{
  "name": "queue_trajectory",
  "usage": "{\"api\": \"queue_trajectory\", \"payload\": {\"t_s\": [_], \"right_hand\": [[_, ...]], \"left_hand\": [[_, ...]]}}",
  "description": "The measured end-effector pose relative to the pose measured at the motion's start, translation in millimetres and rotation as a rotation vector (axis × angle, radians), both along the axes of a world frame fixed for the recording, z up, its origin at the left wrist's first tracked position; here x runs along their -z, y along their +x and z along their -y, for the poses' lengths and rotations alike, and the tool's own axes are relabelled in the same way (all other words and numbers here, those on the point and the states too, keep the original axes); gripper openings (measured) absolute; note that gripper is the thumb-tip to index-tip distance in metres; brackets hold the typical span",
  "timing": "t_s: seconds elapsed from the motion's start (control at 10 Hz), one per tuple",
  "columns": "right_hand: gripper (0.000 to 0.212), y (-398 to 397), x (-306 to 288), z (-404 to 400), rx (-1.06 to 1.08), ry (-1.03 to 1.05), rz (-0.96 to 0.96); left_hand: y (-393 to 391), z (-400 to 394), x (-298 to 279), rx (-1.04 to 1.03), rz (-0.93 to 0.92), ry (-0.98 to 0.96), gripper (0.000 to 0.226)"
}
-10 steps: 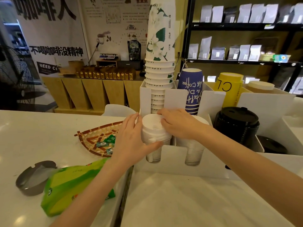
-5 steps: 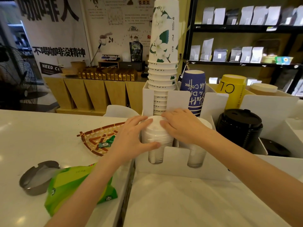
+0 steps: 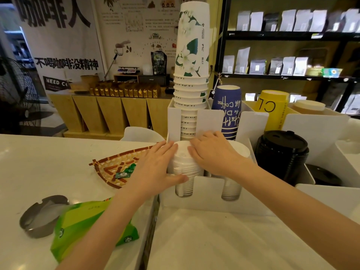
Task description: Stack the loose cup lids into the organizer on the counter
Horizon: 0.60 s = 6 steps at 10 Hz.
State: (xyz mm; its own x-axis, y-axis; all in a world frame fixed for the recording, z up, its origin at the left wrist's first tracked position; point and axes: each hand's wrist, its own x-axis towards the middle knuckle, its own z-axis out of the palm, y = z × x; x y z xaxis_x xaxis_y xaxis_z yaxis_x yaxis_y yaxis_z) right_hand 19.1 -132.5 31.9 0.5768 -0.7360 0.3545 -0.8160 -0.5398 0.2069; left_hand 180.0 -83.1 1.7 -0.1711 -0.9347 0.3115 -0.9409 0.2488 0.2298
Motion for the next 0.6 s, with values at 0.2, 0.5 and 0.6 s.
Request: {"api": "queue_trajectory", "payload": {"t_s": [0.2,0.5,0.6], "right_hand": [[0.041,-0.4,0.4,-2.0,0.016,0.004,-0.047],[0.04,-36.0,-41.9,-50.0,-0.061,0.221,0.444],[0.032,-66.2,-64.0,-88.7,-0.22,0.178,0.973]], "left_hand": [[-1.4,-3.0,2.8,-0.012,0.013,-0.013,0.086],[-12.3,-16.3,-12.4,0.067,-0.223,0.038,0.068],[-23.2,-26.4,-23.9,0.106,-0.386,-0.095,0.047]]}}
